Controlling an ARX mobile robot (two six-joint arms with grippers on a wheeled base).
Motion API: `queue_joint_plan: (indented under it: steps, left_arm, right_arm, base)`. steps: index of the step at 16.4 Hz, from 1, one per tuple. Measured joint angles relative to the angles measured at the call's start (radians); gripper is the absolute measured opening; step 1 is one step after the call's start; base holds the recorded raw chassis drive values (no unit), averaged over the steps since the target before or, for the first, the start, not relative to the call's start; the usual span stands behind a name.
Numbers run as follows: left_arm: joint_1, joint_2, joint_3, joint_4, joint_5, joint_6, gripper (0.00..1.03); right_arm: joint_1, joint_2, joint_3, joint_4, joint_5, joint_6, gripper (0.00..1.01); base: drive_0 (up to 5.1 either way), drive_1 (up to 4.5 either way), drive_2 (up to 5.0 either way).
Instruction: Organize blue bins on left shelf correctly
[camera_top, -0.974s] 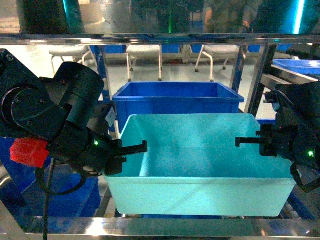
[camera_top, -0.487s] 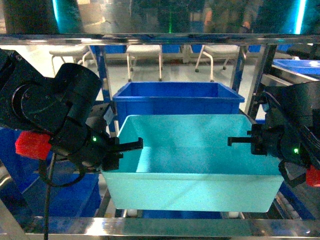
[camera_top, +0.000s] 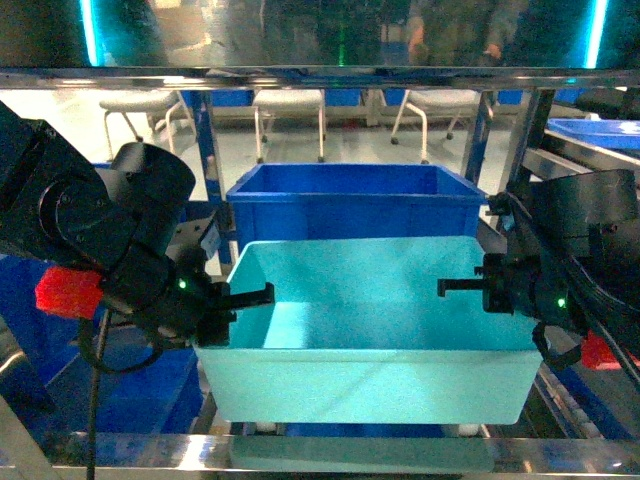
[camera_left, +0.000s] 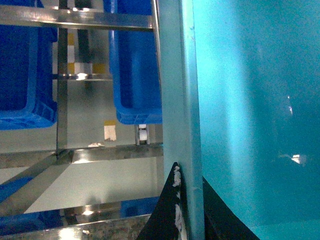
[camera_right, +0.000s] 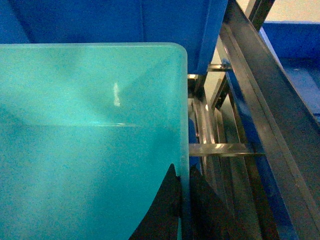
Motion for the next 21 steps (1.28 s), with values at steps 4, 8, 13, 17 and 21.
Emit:
queue_joint_plan:
  steps: [4,8,13,17,21]
  left_arm:
    - [-0.001,0.000,0.007,-0.002,0.000,0.000,0.02]
    - [-0.001,0.000,0.007,-0.001,0.000,0.000,0.02]
    - [-0.008,0.039,0.057,-0.026,-0.009,-0.017,0.02]
    - [0.021,0.109,0.124,-0.061,-0.005,0.005,0.02]
    - [0.048,0.130,0.174,-0.085,0.007,0.027,0.02]
  right_arm:
    - [-0.001,0.000,0.004,-0.001,0.006,0.000,0.02]
    - [-0.001,0.000,0.004,-0.001,0.006,0.000,0.02]
    - [-0.021,0.042,0.047,-0.001,-0.032,-0.023,0.02]
    - [-0.006,0.087,0.102,-0.026,-0.035,-0.031,0.02]
    - [0.013,0.114,0.154,-0.050,-0.024,-0.033,0.02]
  base:
    - [0.0,0.00,0.0]
    - [0.0,0.00,0.0]
    - [0.0,0.00,0.0]
    - [0.0,0.00,0.0]
    - [0.0,0.00,0.0]
